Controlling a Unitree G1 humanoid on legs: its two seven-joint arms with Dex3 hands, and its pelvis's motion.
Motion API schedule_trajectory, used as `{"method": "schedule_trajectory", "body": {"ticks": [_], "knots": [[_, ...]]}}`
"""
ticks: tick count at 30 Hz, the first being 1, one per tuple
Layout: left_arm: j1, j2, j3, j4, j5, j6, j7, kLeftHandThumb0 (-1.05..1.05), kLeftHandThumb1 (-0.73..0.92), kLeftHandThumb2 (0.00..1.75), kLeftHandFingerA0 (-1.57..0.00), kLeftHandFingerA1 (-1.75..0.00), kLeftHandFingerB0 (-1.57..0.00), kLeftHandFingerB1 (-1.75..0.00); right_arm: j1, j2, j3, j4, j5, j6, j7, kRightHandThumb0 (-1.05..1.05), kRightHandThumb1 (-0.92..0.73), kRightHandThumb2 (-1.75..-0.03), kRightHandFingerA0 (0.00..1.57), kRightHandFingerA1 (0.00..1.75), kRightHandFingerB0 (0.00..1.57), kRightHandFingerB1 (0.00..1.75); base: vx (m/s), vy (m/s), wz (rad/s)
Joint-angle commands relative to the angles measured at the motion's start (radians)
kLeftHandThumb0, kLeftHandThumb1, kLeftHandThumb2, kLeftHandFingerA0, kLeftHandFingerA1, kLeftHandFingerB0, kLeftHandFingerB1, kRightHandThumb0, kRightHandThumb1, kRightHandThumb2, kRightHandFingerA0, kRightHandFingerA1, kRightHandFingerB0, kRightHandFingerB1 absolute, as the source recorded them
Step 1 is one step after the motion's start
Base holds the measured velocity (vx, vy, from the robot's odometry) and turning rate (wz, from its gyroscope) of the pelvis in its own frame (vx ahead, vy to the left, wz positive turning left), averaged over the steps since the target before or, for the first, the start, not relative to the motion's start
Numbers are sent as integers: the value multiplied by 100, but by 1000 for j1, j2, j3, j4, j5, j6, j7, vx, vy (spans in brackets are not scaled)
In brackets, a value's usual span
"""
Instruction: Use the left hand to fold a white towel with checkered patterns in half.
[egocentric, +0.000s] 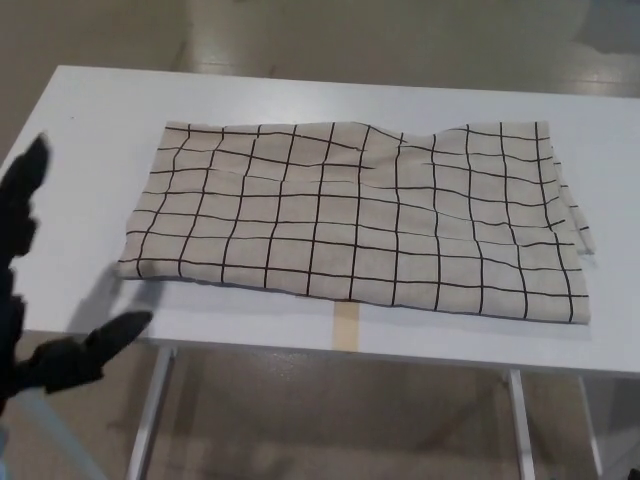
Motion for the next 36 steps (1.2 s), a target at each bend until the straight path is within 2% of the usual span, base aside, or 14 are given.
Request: {"method": "schedule_trajectory", "body": {"ticks": [1,5,8,9,11,12,20,32,36], "knots": [[-243,185,-260,194,570,248,-37,-19,52,55,0,0,0,-10,17,-13,10,3,-14,-15,-2,-38,-81,-64,25,36,21,35,0,0,0],[-339,203,-362,312,631,314,-41,-16,54,56,0,0,0,-6,13,-13,10,16,-15,-21,-5,-38,-81,-64,25,36,21,35,0,0,0],[-383,209,-402,367,646,334,-32,-12,56,56,0,0,0,-10,0,-12,11,20,-17,-17,-10,-38,-81,-64,25,37,21,36,0,0,0],[-409,212,-428,406,662,339,-17,-4,59,64,0,0,0,-4,-5,-11,12,26,-18,-17,-11,-38,-81,-64,26,37,22,36,0,0,0],[-433,217,-459,446,679,348,7,-4,60,65,0,0,0,-4,-8,-11,13,36,-18,-21,-11,-37,-81,-64,26,37,22,36,0,0,0],[-450,220,-484,476,694,358,27,-6,65,59,0,0,0,-8,-7,-11,15,41,-21,-23,-13,-37,-81,-64,26,37,22,36,0,0,0],[-570,214,-601,649,724,410,105,-18,65,59,0,0,0,-9,-24,-5,16,58,-34,-27,-41,-37,-81,-64,27,37,23,37,0,0,0],[-702,179,-760,897,717,492,194,-27,62,58,0,0,0,-9,-43,-14,16,60,-19,-8,-31,-39,-81,-64,28,38,23,37,0,0,0],[-724,164,-817,966,720,527,218,-30,55,56,0,0,0,-9,-38,-8,19,54,-9,-1,-24,-40,-81,-64,28,37,23,37,0,0,0]]}}
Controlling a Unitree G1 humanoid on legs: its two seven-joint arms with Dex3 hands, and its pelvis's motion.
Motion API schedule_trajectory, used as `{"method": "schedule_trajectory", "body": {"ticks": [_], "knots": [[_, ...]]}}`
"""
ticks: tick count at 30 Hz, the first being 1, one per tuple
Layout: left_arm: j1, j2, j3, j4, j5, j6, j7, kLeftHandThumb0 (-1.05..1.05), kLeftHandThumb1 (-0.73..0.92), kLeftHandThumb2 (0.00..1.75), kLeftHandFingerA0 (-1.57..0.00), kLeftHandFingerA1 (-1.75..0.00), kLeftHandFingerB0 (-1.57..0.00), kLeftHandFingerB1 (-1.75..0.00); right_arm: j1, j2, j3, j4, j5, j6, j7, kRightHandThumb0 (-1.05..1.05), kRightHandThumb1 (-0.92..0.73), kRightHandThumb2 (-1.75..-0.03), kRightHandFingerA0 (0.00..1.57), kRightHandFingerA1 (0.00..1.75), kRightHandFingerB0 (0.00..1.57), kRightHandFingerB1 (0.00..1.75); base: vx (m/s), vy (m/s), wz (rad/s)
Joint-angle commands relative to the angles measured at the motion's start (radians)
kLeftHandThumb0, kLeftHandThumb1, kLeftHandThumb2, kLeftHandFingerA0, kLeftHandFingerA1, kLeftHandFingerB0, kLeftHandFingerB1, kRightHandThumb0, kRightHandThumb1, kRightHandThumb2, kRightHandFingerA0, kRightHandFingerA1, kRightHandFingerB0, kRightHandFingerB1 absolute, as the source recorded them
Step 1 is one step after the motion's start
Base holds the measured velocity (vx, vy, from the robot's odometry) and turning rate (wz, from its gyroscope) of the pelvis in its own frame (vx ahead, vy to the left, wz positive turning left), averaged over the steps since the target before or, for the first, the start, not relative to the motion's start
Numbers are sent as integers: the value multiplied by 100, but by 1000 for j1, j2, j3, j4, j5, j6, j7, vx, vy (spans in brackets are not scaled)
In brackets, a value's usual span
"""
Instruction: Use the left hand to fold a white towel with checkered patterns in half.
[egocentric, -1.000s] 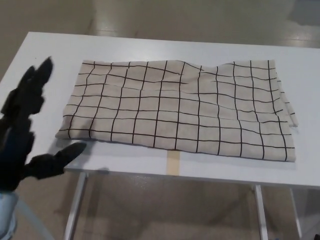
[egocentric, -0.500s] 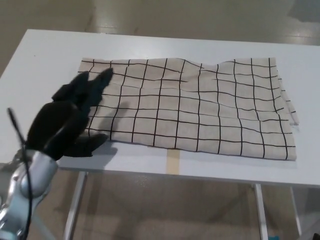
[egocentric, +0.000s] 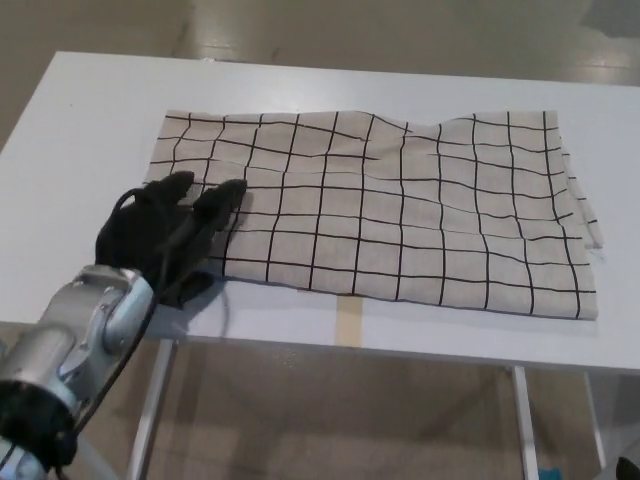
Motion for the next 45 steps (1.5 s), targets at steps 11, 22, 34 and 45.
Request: {"method": "schedule_trajectory", "body": {"ticks": [11,22,34,45], "knots": [[-109,-69,-187,296,102,141,157,-23,51,61,0,0,0,-7,-2,-11,8,33,-9,-6,-20,-40,-81,-64,28,38,24,37,0,0,0],[-119,-116,-292,379,153,143,311,-36,59,57,-66,-97,-68,-98,18,-1,12,38,0,-16,-14,-41,-81,-64,27,37,23,37,0,0,0],[-70,-64,-274,415,66,-26,441,-16,57,54,-73,-175,-71,-159,36,-2,23,49,-14,-28,-31,-41,-81,-64,28,38,25,37,0,0,0],[-34,102,-49,460,-103,-128,528,-18,70,53,-71,-175,-53,-175,46,-6,24,44,2,-22,-13,-40,-81,-64,28,38,25,37,0,0,0]]}}
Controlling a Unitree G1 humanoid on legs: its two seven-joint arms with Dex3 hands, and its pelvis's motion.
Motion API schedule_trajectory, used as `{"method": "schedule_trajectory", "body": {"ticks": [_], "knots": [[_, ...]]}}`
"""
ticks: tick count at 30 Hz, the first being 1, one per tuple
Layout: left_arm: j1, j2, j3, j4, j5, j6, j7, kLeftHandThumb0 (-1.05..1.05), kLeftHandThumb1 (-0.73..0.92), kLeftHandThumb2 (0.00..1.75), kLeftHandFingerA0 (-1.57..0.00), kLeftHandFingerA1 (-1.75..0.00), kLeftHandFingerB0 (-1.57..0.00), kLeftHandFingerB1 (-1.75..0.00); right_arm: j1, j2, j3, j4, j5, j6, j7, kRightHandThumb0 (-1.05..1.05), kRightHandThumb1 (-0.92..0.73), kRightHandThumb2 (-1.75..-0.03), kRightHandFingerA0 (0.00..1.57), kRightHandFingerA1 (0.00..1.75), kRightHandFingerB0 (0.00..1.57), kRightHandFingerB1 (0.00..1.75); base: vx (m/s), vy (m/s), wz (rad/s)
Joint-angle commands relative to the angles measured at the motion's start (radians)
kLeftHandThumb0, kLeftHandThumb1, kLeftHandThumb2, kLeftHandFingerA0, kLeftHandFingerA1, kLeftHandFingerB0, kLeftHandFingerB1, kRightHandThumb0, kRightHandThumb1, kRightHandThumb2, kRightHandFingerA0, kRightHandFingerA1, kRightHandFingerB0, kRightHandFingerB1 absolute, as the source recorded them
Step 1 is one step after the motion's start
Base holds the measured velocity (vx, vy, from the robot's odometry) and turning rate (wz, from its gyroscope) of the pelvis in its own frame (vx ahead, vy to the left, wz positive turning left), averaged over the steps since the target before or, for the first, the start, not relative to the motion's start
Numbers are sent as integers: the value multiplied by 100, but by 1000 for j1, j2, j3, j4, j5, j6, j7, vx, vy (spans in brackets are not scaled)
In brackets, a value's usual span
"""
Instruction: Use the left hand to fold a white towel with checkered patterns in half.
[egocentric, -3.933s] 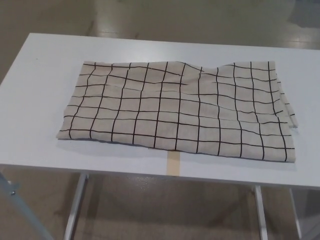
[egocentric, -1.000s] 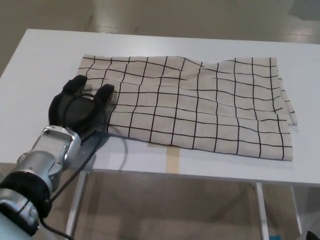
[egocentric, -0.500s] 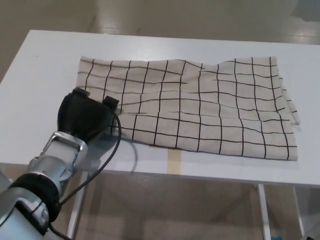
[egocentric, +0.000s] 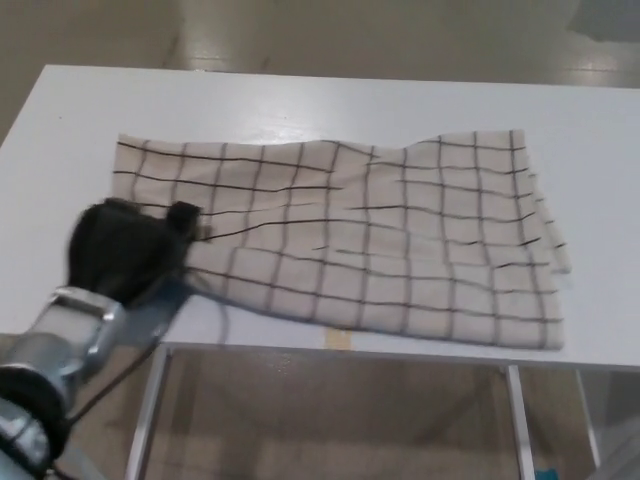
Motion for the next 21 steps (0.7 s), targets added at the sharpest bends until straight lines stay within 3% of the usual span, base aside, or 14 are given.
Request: {"method": "schedule_trajectory", "body": {"ticks": [1,15,16,17,18,19,20,21], "knots": [[56,114,138,59,-127,-88,44,-17,70,54,-72,-175,-53,-175,16,-6,2,-3,0,-16,5,-40,-81,-64,29,38,25,37,0,0,0],[-56,269,307,26,-187,-124,64,-22,63,57,-80,-175,-60,-172,9,-11,10,1,-17,-13,-12,-40,-81,-64,30,39,28,38,0,0,0],[-72,273,319,20,-195,-139,40,-27,59,56,-81,-175,-94,-111,11,-15,11,3,-21,-21,-13,-39,-81,-64,30,39,28,38,0,0,0],[-78,274,323,17,-198,-146,30,-27,59,56,-81,-175,-94,-111,11,-17,12,4,-23,-24,-14,-39,-81,-64,30,39,28,38,0,0,0],[-88,276,319,8,-189,-144,47,-26,59,57,-84,-174,-82,-140,10,-18,11,1,-19,-21,-7,-39,-81,-64,30,39,28,38,0,0,0],[-107,278,313,-8,-173,-144,75,-27,43,78,-116,-143,-91,-129,7,-20,10,-4,-13,-16,1,-39,-81,-64,30,39,28,39,0,0,0],[-118,278,311,-17,-167,-147,87,-27,43,78,-116,-143,-91,-129,4,-22,10,-6,-11,-14,3,-39,-81,-64,30,39,28,39,0,0,0],[-140,278,304,-43,-155,-144,95,-21,65,54,-79,-175,-52,-175,-1,-24,10,-5,-13,-9,1,-39,-81,-64,30,39,29,39,0,0,0]]}}
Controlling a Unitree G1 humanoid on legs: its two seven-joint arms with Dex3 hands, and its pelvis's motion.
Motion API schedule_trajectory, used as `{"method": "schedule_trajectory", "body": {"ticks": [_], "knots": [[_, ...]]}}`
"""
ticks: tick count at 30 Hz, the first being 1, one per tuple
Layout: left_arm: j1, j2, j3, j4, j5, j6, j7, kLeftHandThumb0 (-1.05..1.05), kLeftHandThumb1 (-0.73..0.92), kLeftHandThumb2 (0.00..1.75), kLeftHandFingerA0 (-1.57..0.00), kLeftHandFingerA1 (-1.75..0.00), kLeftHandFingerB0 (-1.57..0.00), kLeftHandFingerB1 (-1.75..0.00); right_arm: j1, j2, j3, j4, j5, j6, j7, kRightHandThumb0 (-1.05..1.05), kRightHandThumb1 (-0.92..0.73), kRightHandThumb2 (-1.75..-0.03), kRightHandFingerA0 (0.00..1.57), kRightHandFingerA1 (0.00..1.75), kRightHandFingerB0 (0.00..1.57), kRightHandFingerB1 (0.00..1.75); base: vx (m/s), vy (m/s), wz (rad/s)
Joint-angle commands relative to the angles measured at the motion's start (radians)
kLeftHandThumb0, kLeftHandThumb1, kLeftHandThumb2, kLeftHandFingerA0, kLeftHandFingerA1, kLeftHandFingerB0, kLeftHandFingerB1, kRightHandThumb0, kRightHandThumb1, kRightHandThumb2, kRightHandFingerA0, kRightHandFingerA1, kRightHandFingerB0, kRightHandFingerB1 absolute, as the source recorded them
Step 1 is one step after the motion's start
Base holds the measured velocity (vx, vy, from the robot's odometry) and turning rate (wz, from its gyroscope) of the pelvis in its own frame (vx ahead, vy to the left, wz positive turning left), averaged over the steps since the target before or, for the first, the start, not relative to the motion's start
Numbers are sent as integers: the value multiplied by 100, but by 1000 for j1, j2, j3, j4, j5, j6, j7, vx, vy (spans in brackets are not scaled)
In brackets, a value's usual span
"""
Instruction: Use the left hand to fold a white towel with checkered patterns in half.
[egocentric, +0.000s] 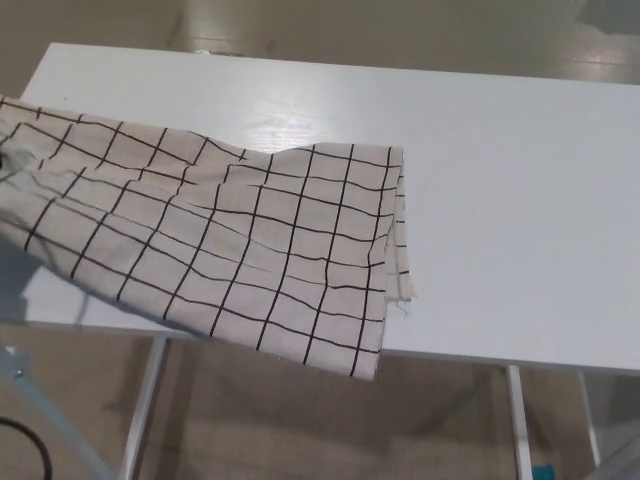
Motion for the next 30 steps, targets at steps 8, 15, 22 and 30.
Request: {"method": "schedule_trajectory", "body": {"ticks": [8,15,22,30], "knots": [[-107,16,-13,-300,26,-33,-8,-22,65,56,-81,-175,-56,-175,3,-23,4,-3,-7,-10,6,-39,-82,-64,30,39,31,40,0,0,0],[-69,-61,-40,-632,96,8,-24,-20,65,57,-90,-175,-61,-175,12,-22,5,-21,-6,1,9,-44,-61,-93,21,50,32,56,0,0,0],[14,-153,-172,-813,226,12,-46,-17,60,56,-86,-175,-62,-175,25,-27,12,-28,-21,7,-1,-44,-63,-94,24,51,37,58,0,0,0],[105,-196,-369,-860,302,-60,-162,-37,52,56,-87,-174,-105,-60,28,-8,1,-52,29,19,42,-44,-80,-63,35,41,42,47,0,0,0]]}}
